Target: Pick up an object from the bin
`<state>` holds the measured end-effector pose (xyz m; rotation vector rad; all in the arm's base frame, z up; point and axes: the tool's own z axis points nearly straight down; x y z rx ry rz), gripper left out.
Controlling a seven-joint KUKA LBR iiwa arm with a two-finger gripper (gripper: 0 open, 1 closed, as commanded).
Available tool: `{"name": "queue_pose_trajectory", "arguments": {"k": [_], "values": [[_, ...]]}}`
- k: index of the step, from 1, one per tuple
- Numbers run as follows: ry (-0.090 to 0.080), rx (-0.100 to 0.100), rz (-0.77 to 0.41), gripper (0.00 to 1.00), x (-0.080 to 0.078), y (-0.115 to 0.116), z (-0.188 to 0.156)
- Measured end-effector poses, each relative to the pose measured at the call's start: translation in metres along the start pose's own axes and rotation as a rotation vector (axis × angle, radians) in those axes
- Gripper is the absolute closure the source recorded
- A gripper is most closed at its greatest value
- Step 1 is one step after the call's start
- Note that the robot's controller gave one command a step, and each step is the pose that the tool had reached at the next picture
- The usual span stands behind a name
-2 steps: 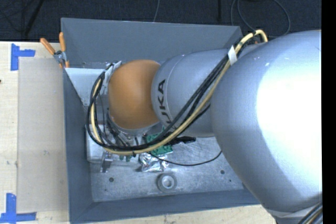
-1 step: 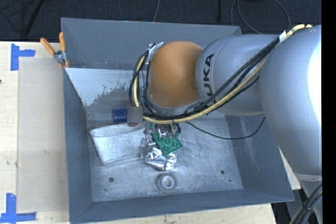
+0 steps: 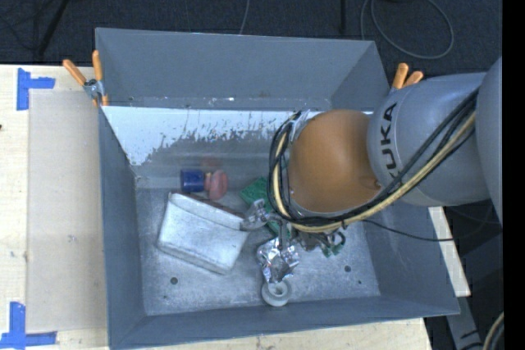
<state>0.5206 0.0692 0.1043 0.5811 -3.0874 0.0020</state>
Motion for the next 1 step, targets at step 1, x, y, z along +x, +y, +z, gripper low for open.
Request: {"name": "queue_pose_trajectory", "arguments": {"k": [1], "values": [[-0.022,0.000,-0.611,0.00,0.0115,-0.0572,0.0286]]}}
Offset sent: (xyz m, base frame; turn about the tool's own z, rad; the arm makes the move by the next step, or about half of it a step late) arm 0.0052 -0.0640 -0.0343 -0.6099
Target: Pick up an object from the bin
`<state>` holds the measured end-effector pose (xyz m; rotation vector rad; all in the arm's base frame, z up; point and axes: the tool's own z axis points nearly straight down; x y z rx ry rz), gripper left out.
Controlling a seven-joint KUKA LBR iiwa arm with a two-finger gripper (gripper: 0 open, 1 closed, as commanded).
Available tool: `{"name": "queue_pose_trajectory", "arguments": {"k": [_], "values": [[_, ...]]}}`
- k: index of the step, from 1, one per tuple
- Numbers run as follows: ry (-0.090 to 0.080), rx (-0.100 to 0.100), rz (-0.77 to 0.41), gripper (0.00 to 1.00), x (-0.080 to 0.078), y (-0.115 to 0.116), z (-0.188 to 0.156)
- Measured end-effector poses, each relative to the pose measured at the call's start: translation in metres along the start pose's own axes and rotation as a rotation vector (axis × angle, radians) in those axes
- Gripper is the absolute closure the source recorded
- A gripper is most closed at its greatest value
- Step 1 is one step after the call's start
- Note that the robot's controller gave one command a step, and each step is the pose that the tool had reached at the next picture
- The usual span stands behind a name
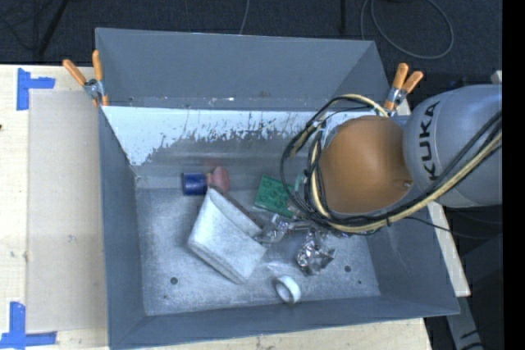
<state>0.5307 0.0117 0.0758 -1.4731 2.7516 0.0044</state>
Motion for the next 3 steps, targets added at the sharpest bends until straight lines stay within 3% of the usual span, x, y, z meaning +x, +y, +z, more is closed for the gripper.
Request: {"name": "queue_pose_trajectory", "arguments": {"k": [1,2,3], "values": [[0.008,-0.003,0.003,0.00,-0.004,0.000,-0.003],[0.003,0.000,0.005,1.00,-0.006,-0.001,-0.005],[0.015,-0.004,0.008,1.00,-0.009,-0.002,-0.062]]}}
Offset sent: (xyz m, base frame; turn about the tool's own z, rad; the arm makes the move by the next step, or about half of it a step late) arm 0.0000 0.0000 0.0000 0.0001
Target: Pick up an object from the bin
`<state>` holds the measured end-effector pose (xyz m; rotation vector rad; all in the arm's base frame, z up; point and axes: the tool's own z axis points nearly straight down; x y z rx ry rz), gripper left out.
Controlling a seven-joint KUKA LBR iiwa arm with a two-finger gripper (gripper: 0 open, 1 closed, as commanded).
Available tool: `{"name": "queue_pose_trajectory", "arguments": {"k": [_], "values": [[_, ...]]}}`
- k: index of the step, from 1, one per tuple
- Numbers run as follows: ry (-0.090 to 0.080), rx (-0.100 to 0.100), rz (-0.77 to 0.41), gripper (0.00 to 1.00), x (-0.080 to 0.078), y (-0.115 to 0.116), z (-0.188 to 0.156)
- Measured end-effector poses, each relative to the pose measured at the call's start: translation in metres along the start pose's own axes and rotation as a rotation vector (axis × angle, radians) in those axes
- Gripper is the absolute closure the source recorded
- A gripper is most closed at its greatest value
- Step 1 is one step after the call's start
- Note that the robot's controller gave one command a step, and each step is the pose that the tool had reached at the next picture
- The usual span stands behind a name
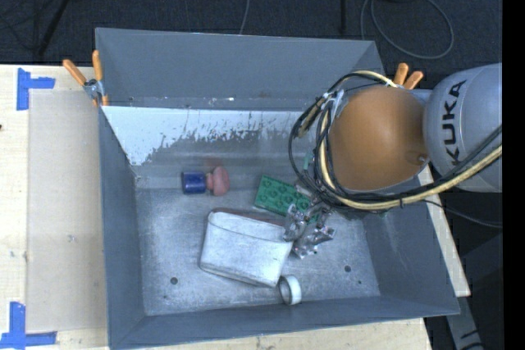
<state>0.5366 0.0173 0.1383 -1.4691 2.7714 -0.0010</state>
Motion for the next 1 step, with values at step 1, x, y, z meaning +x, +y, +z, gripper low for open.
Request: {"name": "queue_pose_trajectory", "arguments": {"k": [1], "values": [[0.002,-0.002,0.003,1.00,-0.0015,0.0003,-0.0339]]}}
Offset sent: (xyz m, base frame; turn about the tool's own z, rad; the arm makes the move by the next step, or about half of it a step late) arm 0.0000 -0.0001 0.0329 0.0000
